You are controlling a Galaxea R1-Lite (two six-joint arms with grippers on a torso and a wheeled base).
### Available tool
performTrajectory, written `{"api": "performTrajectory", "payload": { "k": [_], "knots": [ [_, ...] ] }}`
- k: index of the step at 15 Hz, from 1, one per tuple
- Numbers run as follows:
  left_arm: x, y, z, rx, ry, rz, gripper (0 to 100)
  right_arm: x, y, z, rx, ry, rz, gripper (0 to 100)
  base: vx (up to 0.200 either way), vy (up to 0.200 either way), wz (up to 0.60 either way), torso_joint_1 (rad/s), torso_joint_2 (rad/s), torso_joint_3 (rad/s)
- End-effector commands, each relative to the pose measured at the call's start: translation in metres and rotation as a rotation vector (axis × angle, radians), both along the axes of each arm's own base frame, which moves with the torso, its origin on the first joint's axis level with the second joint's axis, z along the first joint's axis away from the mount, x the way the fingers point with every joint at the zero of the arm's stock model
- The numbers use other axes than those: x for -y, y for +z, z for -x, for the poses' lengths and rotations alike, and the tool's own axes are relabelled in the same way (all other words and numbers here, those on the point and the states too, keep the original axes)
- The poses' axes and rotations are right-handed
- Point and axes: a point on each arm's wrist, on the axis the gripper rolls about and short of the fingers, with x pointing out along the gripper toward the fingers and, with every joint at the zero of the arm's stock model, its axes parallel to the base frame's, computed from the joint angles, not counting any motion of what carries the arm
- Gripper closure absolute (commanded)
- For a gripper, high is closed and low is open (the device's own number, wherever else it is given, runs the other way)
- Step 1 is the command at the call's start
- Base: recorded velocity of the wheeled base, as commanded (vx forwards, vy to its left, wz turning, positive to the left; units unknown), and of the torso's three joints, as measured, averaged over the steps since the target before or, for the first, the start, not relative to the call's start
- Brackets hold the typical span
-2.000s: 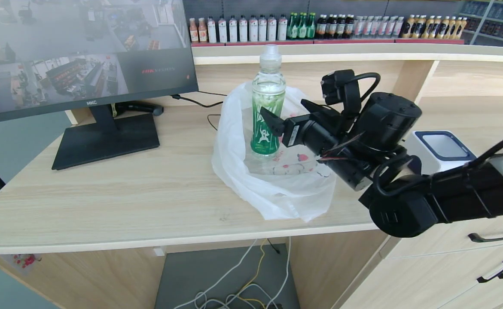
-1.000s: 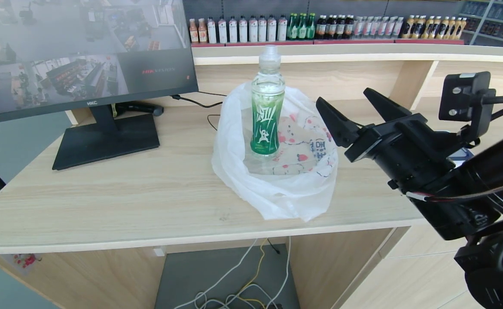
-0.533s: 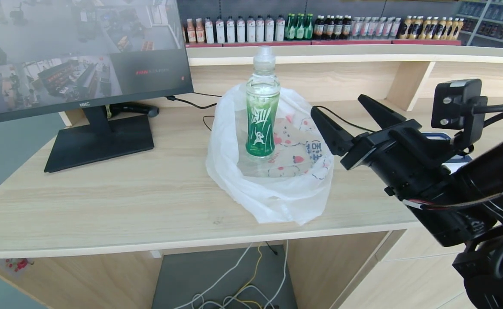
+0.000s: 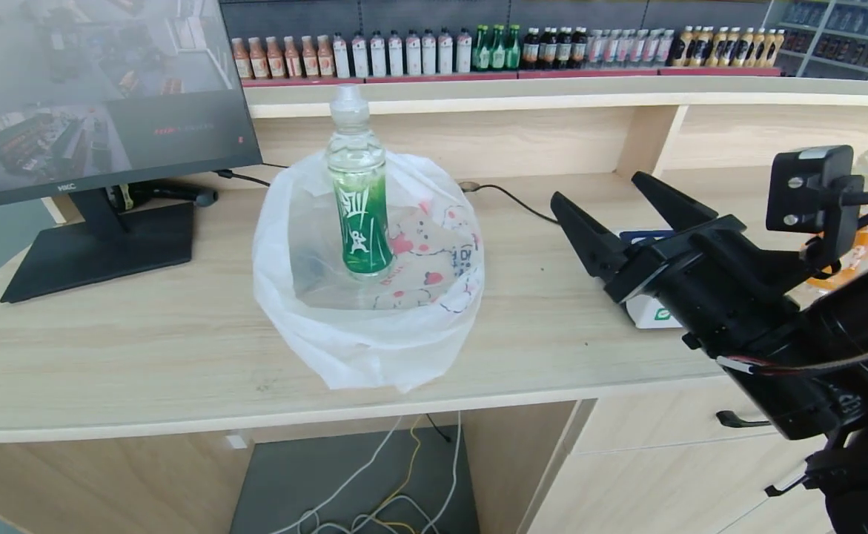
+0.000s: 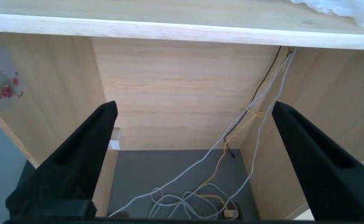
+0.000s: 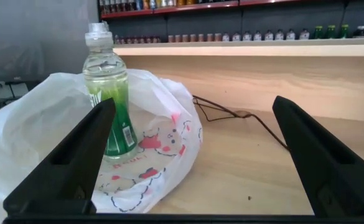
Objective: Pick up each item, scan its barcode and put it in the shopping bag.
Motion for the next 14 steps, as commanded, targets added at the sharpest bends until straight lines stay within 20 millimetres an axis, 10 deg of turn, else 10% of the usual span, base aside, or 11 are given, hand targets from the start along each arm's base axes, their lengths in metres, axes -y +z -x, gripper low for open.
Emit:
{"api": "performTrajectory", "payload": {
  "k": [1, 14],
  "knots": [
    [0.000, 0.000, 0.000, 0.001, -0.002, -0.001, 0, 0.001, 0.001, 0.001, 0.004, 0.000, -0.002, 0, 0.000, -0.200, 0.00, -0.002, 0.00, 0.007],
    [0.000, 0.000, 0.000, 0.001, 0.000, 0.001, 0, 0.009, -0.006, 0.012, -0.026, -0.001, 0.017, 0, 0.000, -0.200, 0.00, 0.003, 0.00, 0.001]
  ]
}}
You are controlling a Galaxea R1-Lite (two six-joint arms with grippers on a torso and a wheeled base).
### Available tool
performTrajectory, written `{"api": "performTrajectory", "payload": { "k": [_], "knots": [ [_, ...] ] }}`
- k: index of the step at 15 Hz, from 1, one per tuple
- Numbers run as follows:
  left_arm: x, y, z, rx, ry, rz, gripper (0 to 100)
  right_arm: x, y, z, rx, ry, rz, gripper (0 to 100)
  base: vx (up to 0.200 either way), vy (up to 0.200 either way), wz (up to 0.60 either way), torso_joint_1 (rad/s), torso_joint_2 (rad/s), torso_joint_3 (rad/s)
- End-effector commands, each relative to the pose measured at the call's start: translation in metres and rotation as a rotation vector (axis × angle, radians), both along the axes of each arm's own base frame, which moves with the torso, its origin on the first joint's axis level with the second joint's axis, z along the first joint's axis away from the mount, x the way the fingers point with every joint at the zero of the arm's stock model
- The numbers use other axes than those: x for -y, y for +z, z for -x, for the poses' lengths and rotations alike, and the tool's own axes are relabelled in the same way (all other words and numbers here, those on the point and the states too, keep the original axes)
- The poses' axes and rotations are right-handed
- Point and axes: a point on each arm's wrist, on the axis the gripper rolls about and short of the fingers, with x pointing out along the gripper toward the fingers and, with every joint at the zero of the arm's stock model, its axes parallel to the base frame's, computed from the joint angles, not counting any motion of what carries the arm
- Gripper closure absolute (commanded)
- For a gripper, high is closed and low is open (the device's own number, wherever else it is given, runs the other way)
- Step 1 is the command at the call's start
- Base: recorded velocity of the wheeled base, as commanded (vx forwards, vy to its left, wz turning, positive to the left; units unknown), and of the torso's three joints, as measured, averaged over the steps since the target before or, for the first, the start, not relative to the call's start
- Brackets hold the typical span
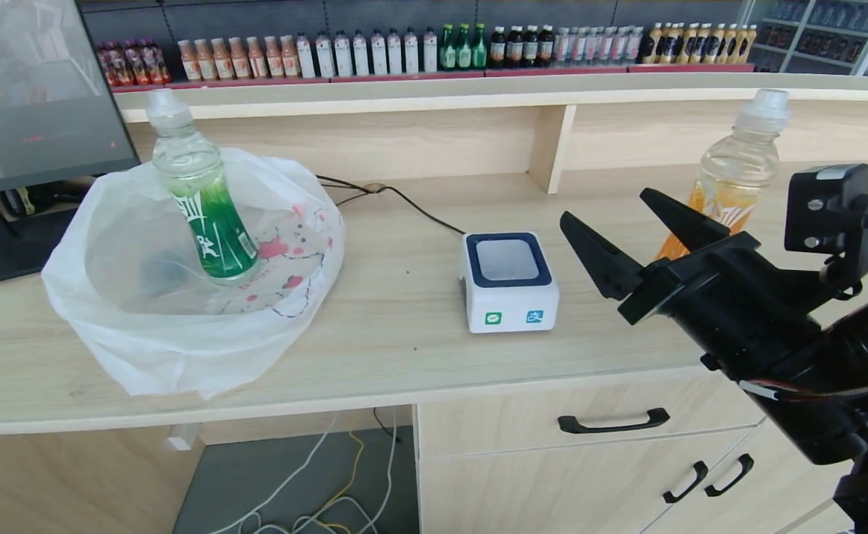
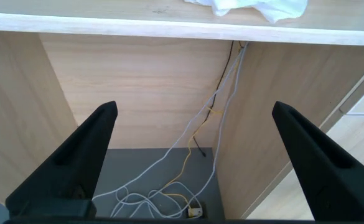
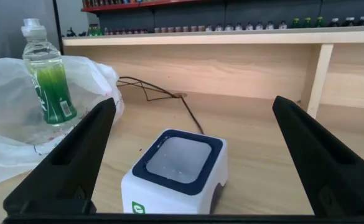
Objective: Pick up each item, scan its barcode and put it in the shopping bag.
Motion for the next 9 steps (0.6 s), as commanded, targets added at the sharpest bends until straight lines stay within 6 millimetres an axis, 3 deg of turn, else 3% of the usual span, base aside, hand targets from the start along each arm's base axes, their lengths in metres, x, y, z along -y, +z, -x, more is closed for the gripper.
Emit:
{"api": "performTrajectory", "payload": {
  "k": [1, 5, 9],
  "knots": [
    [0.0000, 0.0000, 0.0000, 0.000, -0.001, 0.000, 0, 0.0005, 0.0006, 0.0009, 0.003, 0.000, -0.002, 0, 0.000, -0.200, 0.00, 0.007, 0.00, -0.007],
    [-0.0001, 0.0000, 0.0000, 0.000, -0.001, -0.003, 0, 0.0030, 0.0016, 0.0039, 0.005, -0.001, -0.003, 0, 0.000, -0.200, 0.00, 0.001, 0.00, 0.000],
    [0.0000, 0.0000, 0.0000, 0.000, -0.002, -0.001, 0, 0.0076, 0.0027, 0.0105, 0.009, -0.002, -0.004, 0, 0.000, 0.000, 0.00, 0.000, 0.00, 0.000]
  ]
}}
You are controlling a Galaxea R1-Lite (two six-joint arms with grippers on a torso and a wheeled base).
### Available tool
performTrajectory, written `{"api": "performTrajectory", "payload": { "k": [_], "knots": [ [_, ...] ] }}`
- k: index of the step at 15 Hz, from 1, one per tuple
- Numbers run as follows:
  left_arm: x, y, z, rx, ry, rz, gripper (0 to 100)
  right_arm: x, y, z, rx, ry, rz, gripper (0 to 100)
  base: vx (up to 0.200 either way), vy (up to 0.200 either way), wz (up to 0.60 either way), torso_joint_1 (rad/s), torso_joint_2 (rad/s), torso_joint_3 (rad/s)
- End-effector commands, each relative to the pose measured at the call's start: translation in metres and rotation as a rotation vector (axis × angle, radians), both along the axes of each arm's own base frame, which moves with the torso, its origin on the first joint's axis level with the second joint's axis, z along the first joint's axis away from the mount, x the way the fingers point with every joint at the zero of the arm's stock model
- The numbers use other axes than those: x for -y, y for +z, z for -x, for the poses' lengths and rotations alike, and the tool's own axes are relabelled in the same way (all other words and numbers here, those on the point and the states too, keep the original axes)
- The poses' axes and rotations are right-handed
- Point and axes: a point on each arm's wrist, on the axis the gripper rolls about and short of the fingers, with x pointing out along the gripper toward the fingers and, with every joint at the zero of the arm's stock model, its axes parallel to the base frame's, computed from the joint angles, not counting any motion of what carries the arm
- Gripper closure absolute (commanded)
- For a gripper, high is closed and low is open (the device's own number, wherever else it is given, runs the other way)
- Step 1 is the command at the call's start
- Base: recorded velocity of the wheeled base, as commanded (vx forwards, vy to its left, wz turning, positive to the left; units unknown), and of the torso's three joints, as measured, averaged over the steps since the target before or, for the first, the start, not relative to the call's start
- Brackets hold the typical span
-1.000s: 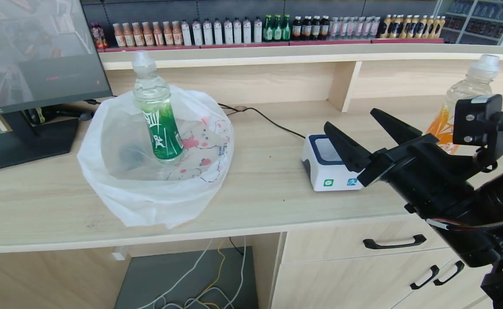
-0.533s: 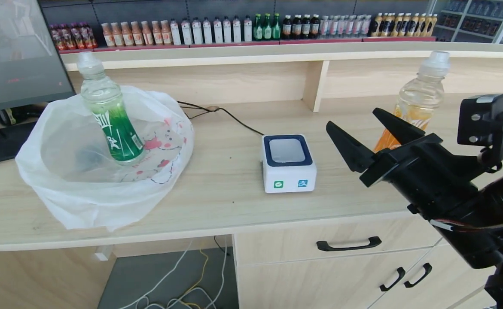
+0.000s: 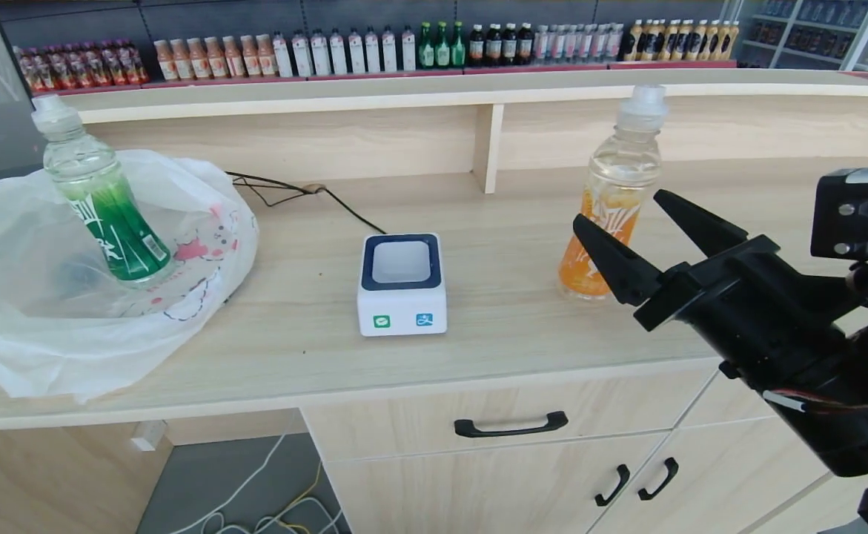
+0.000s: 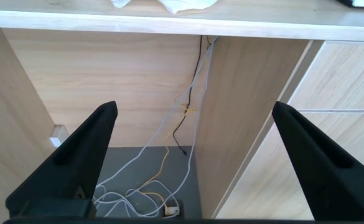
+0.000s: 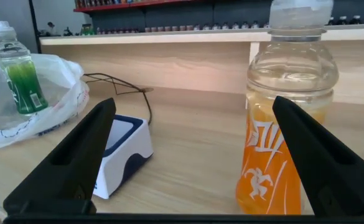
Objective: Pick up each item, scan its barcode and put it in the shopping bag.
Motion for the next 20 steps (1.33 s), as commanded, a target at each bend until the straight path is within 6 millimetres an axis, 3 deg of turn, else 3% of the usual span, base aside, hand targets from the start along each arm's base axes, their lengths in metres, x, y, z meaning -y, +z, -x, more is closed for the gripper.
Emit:
{"api": "performTrajectory", "payload": {
  "k": [1, 8, 12, 20],
  "knots": [
    [0.000, 0.000, 0.000, 0.000, 0.001, 0.000, 0, 0.002, 0.002, 0.003, 0.007, 0.000, -0.003, 0, 0.000, 0.000, 0.00, 0.000, 0.00, 0.000],
    [0.000, 0.000, 0.000, 0.000, 0.000, -0.003, 0, 0.013, -0.006, 0.000, -0.019, -0.044, 0.016, 0, 0.000, 0.000, 0.00, 0.000, 0.00, 0.000],
    [0.000, 0.000, 0.000, 0.000, 0.000, -0.003, 0, 0.026, -0.011, -0.012, -0.032, -0.126, 0.042, 0, 0.000, 0.000, 0.00, 0.000, 0.00, 0.000],
    [0.000, 0.000, 0.000, 0.000, 0.000, -0.003, 0, 0.010, -0.032, -0.052, -0.088, -0.140, 0.073, 0, 0.000, 0.000, 0.00, 0.000, 0.00, 0.000]
  ]
}}
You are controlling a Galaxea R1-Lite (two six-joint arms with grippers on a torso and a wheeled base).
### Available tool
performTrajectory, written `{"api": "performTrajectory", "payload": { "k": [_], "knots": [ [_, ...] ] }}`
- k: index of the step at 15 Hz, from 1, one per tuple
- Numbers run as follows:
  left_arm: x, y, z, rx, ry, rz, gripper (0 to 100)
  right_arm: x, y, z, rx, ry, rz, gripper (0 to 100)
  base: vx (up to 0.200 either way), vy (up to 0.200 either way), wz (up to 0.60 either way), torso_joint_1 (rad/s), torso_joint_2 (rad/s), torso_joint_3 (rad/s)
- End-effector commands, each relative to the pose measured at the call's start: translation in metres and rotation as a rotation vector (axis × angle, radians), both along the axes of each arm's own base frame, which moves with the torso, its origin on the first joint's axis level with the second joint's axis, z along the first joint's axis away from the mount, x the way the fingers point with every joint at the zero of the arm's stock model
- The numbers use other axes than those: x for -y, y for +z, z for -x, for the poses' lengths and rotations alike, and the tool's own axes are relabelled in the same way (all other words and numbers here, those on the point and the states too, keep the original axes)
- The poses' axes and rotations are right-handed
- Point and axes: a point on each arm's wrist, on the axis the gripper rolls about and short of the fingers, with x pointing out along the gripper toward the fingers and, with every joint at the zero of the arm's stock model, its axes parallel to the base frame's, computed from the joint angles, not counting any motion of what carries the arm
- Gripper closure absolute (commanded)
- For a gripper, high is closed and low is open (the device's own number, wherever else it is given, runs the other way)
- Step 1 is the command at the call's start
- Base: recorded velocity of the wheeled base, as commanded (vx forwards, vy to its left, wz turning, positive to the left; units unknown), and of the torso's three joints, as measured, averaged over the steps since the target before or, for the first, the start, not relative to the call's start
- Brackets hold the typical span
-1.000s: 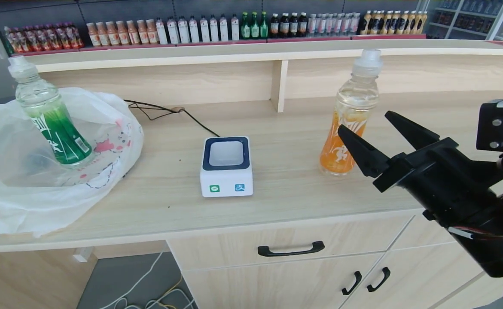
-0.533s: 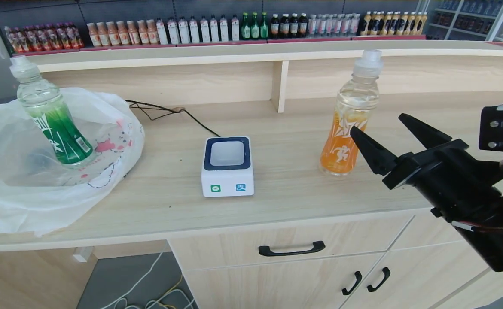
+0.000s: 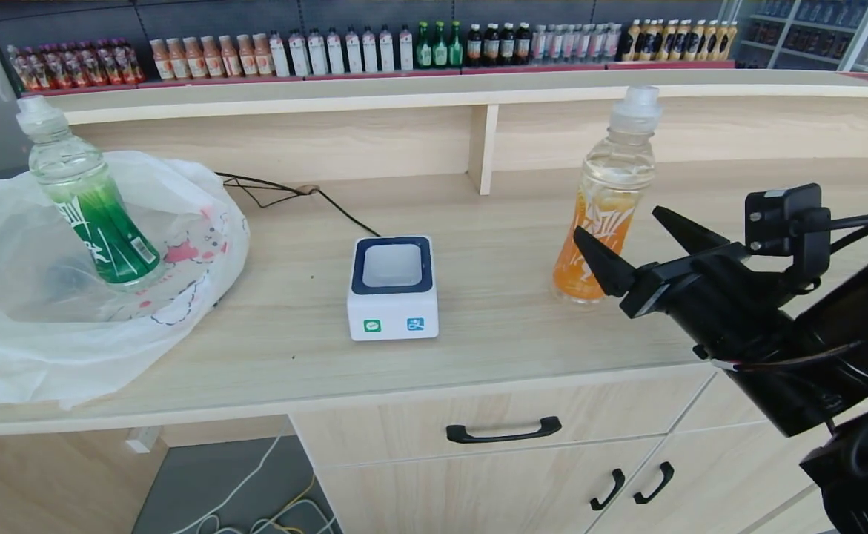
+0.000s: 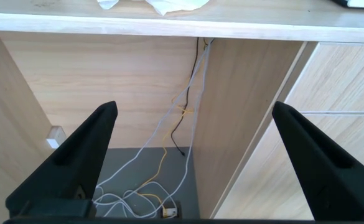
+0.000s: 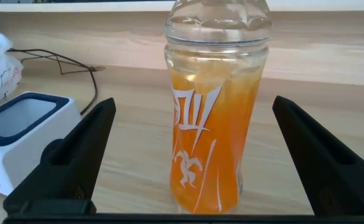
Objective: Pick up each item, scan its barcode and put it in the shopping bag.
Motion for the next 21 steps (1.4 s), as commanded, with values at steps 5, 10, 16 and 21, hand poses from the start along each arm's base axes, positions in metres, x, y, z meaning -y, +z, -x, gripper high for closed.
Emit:
{"api": "performTrajectory", "payload": {
  "k": [5, 10, 16, 21],
  "knots": [
    [0.000, 0.000, 0.000, 0.000, 0.000, 0.000, 0, -0.008, -0.016, -0.037, -0.028, -0.029, 0.011, 0, 0.000, 0.000, 0.00, 0.000, 0.00, 0.000],
    [0.000, 0.000, 0.000, 0.000, 0.001, 0.000, 0, -0.013, -0.012, -0.055, 0.007, -0.037, -0.008, 0, 0.000, 0.000, 0.00, 0.000, 0.00, 0.000],
    [0.000, 0.000, 0.000, 0.000, 0.000, 0.000, 0, -0.012, -0.007, -0.068, 0.040, -0.055, -0.024, 0, 0.000, 0.000, 0.00, 0.000, 0.00, 0.000],
    [0.000, 0.000, 0.000, 0.000, 0.001, 0.000, 0, -0.014, 0.000, -0.073, 0.071, -0.057, -0.038, 0, 0.000, 0.000, 0.00, 0.000, 0.00, 0.000]
  ]
}}
